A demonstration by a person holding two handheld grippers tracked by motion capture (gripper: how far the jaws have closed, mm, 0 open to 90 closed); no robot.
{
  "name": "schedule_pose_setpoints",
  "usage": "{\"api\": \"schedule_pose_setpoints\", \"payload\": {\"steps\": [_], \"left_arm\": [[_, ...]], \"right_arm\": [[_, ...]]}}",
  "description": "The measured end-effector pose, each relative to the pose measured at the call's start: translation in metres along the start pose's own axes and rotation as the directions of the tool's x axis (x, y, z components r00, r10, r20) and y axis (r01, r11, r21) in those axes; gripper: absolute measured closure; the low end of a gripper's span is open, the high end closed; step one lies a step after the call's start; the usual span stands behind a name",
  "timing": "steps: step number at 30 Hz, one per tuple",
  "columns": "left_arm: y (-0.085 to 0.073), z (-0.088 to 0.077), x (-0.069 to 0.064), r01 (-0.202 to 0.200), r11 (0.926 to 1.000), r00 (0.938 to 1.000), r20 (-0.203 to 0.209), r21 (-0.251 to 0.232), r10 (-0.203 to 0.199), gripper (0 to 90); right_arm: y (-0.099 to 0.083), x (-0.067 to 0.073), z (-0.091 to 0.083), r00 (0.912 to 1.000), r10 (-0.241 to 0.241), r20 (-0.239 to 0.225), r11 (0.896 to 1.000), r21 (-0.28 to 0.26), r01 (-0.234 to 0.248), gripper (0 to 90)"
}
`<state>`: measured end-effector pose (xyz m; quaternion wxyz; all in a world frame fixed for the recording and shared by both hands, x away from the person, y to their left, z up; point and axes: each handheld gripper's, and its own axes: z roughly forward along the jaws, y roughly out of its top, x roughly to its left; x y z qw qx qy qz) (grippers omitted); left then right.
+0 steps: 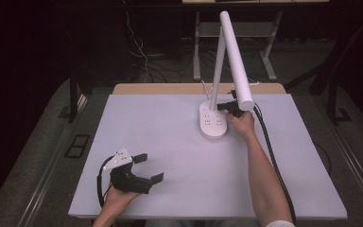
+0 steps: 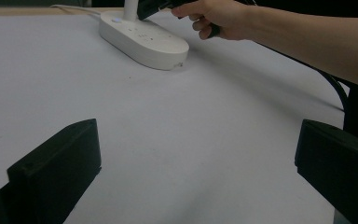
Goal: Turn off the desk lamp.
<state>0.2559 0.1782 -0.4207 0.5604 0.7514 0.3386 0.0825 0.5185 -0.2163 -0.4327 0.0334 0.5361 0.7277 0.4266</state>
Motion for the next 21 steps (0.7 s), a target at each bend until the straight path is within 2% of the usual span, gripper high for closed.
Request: {"api": "schedule_pose_setpoints", "payload": {"steps": [4, 8, 12, 14, 21], "left_arm": [[0.0001, 0.0008, 0.0002, -0.001, 1.0, 1.0, 0.001, 0.004, 0.001, 0.0], [0.0001, 0.0015, 0.0006, 0.002, 1.0, 1.0, 0.002, 0.004, -0.002, 0.0], [-0.0001, 0.0011, 0.0002, -0.001, 1.0, 1.0, 0.003, 0.005, 0.0, 0.0], [-0.0001, 0.0011, 0.0003, -0.001, 1.0, 1.0, 0.004, 0.006, 0.001, 0.0], [0.0, 0.0004, 0.0004, 0.004, 1.0, 1.0, 0.0, 0.0, -0.004, 0.0]], "right_arm": [[-0.0005, 0.0006, 0.001, 1.0, 0.004, -0.001, 1.0, 0.001, -0.004, 90.0], [0.0013, 0.0072, 0.0014, 0.9987, -0.032, 0.039, 0.999, 0.006, 0.032, 90.0], [0.0013, 0.0065, 0.0009, 0.999, -0.033, 0.031, 0.999, -0.002, 0.033, 90.0], [0.0018, 0.0078, 0.0001, 0.9968, -0.05, 0.062, 0.999, -0.008, 0.051, 90.0], [0.0016, 0.0061, -0.0005, 0.998, -0.04, 0.05, 0.999, -0.001, 0.04, 90.0]]}}
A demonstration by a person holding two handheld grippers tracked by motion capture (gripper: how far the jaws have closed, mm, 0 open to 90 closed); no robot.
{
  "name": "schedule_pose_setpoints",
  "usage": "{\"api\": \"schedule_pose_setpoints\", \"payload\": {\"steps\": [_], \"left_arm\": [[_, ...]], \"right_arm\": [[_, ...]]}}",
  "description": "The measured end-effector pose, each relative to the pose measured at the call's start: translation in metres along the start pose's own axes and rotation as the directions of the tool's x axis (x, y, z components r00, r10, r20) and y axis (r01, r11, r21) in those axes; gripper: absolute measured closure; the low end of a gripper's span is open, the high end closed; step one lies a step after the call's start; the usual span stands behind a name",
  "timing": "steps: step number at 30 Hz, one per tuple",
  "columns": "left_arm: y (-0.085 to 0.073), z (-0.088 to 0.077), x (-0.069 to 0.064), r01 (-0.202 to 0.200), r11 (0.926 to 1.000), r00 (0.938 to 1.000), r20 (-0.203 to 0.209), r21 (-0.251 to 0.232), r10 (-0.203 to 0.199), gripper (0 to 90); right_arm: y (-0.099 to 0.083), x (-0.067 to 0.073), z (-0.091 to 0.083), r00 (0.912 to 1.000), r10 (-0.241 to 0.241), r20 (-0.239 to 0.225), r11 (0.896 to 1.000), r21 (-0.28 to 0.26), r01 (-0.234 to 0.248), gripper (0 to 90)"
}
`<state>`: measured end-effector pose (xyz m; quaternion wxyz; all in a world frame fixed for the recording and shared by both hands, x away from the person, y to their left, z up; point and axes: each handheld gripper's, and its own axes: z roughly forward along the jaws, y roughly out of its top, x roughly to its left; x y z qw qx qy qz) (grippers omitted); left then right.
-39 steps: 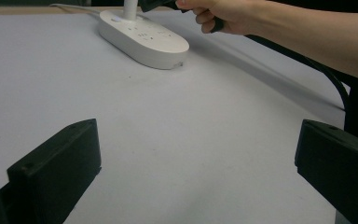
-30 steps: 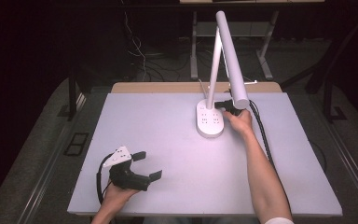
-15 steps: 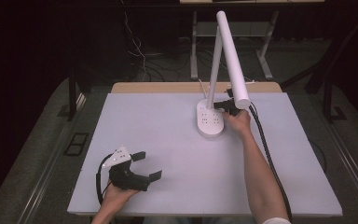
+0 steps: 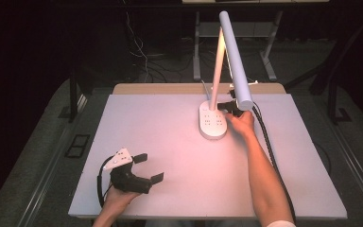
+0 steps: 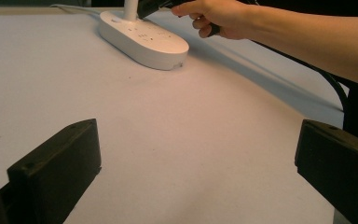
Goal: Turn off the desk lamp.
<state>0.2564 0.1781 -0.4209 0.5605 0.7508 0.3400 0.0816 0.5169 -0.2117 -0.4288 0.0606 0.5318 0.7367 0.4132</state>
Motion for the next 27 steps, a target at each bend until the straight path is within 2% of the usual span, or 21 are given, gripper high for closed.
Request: {"api": "schedule_pose_setpoints", "payload": {"steps": [6, 8, 12, 14, 27], "left_arm": [[0.0, 0.0001, -0.0008, -0.004, 1.0, 1.0, 0.003, 0.003, 0.004, 0.0], [0.0, -0.0002, -0.0008, -0.005, 1.0, 1.0, 0.002, 0.002, 0.005, 0.0], [0.0, 0.0, 0.0, -0.002, 1.0, 1.0, 0.001, 0.002, 0.002, 0.0], [0.0001, 0.0002, 0.0003, -0.004, 1.0, 1.0, 0.002, 0.005, 0.004, 0.0], [0.0001, -0.0004, -0.0002, -0.002, 1.0, 1.0, 0.002, 0.001, 0.002, 0.0]], "right_arm": [[-0.0005, 0.0021, 0.0013, 0.9995, -0.024, 0.023, 1.0, 0.001, 0.023, 90.0], [-0.0007, 0.0011, 0.001, 0.9999, -0.005, 0.013, 1.0, 0.003, 0.005, 90.0], [-0.0007, 0.0015, 0.0009, 0.9999, -0.006, 0.014, 1.0, 0.001, 0.006, 90.0], [-0.0003, 0.0024, 0.0013, 0.9992, -0.034, 0.022, 0.999, -0.003, 0.034, 90.0], [-0.0002, 0.002, 0.0006, 0.9995, -0.027, 0.017, 1.0, -0.006, 0.027, 90.0]]}}
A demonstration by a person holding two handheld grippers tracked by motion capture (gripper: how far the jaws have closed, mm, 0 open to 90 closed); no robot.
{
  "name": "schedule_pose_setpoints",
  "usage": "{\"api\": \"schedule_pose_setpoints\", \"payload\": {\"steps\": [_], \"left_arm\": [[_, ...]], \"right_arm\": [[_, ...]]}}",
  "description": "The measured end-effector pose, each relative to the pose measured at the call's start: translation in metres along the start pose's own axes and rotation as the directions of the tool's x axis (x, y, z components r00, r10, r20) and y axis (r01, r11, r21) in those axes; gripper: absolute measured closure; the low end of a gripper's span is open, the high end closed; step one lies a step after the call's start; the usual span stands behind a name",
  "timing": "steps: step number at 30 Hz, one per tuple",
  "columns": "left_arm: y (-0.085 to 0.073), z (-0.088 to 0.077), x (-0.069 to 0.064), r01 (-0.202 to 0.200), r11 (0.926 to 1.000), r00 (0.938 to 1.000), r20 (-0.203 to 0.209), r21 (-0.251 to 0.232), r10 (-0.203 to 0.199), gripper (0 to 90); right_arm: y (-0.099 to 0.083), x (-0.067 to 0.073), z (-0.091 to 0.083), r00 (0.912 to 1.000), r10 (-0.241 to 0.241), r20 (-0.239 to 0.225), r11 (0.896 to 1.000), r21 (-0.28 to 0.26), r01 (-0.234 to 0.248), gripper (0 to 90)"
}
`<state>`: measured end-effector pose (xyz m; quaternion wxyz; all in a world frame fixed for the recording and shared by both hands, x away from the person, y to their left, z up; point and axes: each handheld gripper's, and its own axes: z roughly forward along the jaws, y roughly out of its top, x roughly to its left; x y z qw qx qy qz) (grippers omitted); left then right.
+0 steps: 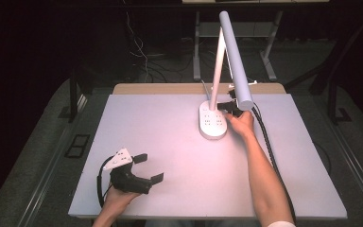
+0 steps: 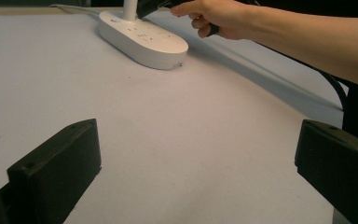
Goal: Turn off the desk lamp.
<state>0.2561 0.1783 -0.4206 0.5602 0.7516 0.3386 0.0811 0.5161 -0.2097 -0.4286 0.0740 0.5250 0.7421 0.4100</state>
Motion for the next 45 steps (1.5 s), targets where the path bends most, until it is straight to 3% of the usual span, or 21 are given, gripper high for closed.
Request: {"api": "schedule_pose_setpoints", "payload": {"steps": [17, 24, 29, 40, 45], "left_arm": [[0.0, 0.0, 0.001, -0.001, 1.0, 1.0, -0.002, -0.002, 0.001, 0.0], [0.001, 0.0, 0.002, -0.001, 1.0, 1.0, -0.004, -0.001, 0.001, 0.0], [0.001, 0.0, 0.002, -0.002, 1.0, 1.0, -0.005, -0.003, 0.002, 0.0], [0.001, 0.0, 0.0, 0.0, 1.0, 1.0, 0.0, -0.005, 0.0, 0.0], [0.001, 0.001, 0.0, -0.006, 1.0, 1.0, 0.001, 0.003, 0.006, 0.0]], "right_arm": [[-0.002, -0.001, 0.0, 0.9991, 0.042, -0.009, 0.999, -0.004, -0.042, 90.0], [-0.001, -0.001, -0.003, 1.0, 0.001, 0.006, 1.0, -0.006, -0.001, 90.0], [0.0, -0.001, -0.011, 1.0, 0.006, -0.001, 1.0, -0.02, -0.006, 90.0], [0.002, 0.003, -0.037, 0.9992, -0.036, -0.018, 0.998, -0.049, 0.035, 89.8], [-0.001, 0.004, -0.053, 0.9988, -0.04, -0.029, 0.997, -0.063, 0.038, 83.6]]}}
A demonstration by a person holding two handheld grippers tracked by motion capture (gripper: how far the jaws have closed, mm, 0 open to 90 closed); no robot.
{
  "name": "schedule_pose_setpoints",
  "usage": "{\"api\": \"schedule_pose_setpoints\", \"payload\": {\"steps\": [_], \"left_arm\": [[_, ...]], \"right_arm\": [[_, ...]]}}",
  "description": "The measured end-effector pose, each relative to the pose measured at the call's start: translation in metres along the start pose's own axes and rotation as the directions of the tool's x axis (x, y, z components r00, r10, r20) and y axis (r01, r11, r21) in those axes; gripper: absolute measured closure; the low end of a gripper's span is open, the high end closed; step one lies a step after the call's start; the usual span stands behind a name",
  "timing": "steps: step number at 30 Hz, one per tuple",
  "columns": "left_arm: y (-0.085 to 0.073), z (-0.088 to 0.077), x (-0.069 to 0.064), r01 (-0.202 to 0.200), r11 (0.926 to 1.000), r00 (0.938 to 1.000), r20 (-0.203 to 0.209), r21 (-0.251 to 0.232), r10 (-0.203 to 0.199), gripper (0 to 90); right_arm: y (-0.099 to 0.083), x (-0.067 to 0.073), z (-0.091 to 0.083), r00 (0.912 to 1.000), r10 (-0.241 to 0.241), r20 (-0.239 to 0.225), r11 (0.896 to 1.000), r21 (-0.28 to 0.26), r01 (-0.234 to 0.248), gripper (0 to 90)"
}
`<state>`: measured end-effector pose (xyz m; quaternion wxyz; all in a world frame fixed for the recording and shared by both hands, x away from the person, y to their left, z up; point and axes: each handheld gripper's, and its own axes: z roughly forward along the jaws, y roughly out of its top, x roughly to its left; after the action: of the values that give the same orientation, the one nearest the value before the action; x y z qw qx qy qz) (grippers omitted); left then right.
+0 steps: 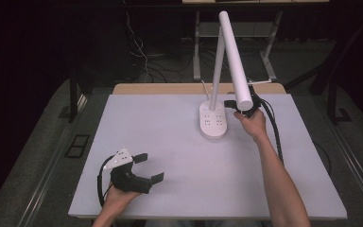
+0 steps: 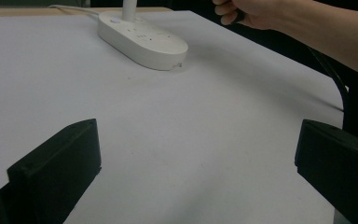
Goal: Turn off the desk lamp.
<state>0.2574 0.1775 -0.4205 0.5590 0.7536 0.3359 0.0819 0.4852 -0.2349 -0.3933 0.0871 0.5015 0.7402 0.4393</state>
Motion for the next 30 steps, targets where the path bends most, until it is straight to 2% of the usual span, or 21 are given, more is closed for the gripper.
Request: {"api": "schedule_pose_setpoints", "payload": {"steps": [3, 8, 12, 15, 16, 18, 19, 20, 30], "left_arm": [[0.0, 0.001, 0.0, 0.009, 1.0, 1.0, -0.001, -0.001, -0.009, 0.0], [0.0, 0.003, -0.001, 0.004, 1.0, 1.0, -0.001, 0.005, -0.004, 0.0], [-0.001, 0.003, -0.002, 0.004, 1.0, 1.0, -0.002, 0.009, -0.004, 0.0], [-0.001, 0.004, -0.001, 0.006, 0.9999, 1.0, -0.004, 0.008, -0.006, 0.0], [-0.001, 0.003, -0.001, 0.006, 0.9999, 1.0, -0.005, 0.008, -0.006, 0.0], [-0.001, 0.004, -0.002, 0.005, 1.0, 1.0, -0.006, 0.007, -0.005, 0.0], [-0.001, 0.004, -0.002, 0.004, 1.0, 1.0, -0.006, 0.008, -0.004, 0.0], [-0.001, 0.004, -0.002, 0.005, 1.0, 1.0, -0.006, 0.008, -0.004, 0.0], [-0.001, 0.004, -0.003, 0.001, 1.0, 1.0, -0.003, 0.007, -0.001, 0.0]], "right_arm": [[-0.002, 0.001, -0.01, 1.0, -0.009, 0.0, 1.0, -0.001, 0.009, 76.9], [-0.005, 0.004, -0.027, 0.9996, -0.028, -0.003, 1.0, 0.005, 0.028, 54.0], [-0.008, 0.006, -0.04, 0.9995, -0.021, -0.023, 1.0, -0.012, 0.02, 33.9], [-0.012, 0.008, -0.049, 0.9993, -0.028, -0.025, 1.0, -0.01, 0.028, 14.4], [-0.014, 0.009, -0.051, 0.9989, -0.032, -0.033, 0.999, -0.003, 0.032, 10.8], [-0.018, 0.013, -0.056, 0.9978, -0.052, -0.041, 0.999, 0.009, 0.053, 10.1], [-0.02, 0.015, -0.059, 0.9968, -0.062, -0.051, 0.998, 0.006, 0.063, 3.0], [-0.022, 0.017, -0.062, 0.9955, -0.072, -0.062, 0.997, 0.011, 0.072, 0.6], [-0.045, 0.035, -0.089, 0.9873, -0.109, -0.115, 0.994, -0.004, 0.11, 0.6]]}}
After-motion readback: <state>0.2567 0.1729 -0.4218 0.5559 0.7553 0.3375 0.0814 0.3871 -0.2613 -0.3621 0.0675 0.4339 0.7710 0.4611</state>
